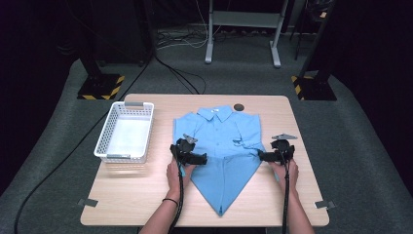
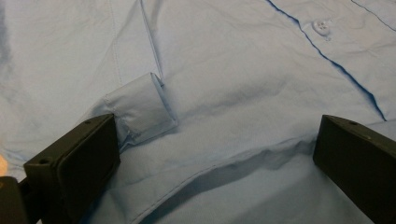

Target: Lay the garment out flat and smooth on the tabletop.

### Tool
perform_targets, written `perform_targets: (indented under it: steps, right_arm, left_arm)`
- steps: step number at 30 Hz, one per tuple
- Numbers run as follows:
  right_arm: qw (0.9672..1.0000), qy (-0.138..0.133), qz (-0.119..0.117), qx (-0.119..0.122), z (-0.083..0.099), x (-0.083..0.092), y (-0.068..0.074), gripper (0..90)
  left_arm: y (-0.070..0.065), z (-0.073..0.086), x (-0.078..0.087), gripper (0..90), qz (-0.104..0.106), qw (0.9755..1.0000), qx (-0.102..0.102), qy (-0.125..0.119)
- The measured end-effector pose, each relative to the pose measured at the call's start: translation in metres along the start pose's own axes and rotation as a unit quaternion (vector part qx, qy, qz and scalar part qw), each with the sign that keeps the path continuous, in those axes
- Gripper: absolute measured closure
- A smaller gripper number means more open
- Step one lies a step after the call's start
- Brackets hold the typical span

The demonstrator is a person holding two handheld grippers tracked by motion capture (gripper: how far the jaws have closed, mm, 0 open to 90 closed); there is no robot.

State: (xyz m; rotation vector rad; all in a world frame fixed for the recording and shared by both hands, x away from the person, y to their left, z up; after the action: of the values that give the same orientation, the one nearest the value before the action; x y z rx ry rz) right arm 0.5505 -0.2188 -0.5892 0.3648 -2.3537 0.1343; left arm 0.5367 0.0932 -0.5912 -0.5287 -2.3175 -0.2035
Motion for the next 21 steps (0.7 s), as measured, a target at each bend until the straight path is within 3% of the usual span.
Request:
perform_targets:
  steps: [7, 11, 14, 21]
  right_arm:
    - [1.0, 0.003, -0.005, 0.005, 0.002, 0.002, 0.001, 0.0]
    - [0.9996, 0.005, -0.024, 0.011, 0.003, 0.005, 0.004, 0.9]
    - [0.999, -0.017, -0.04, -0.012, -0.001, 0.014, 0.004, 0.4]
    - [0.9987, -0.035, -0.036, 0.007, -0.018, 0.029, 0.012, 0.5]
  left_arm:
    - [0.0, 0.0, 0.0, 0.2, 0.0, 1.0, 0.001, 0.0]
    - [0.0, 0.0, 0.0, 0.2, 0.0, 1.0, 0.0, 0.0]
    - [0.0, 0.0, 0.0, 0.3, 0.0, 1.0, 0.001, 0.0]
    - [0.0, 0.0, 0.0, 0.4, 0.001, 1.0, 0.001, 0.0]
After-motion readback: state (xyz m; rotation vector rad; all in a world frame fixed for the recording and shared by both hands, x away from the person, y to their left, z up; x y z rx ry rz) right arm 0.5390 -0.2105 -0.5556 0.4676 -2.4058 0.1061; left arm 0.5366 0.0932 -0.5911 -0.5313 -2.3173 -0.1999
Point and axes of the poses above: each handheld gripper's, and its own axes: x roughly backward along the jaws, z roughly out of its underside, y roughly to its left, the point moved 9 cm from there along -x, roughly forward along the jaws
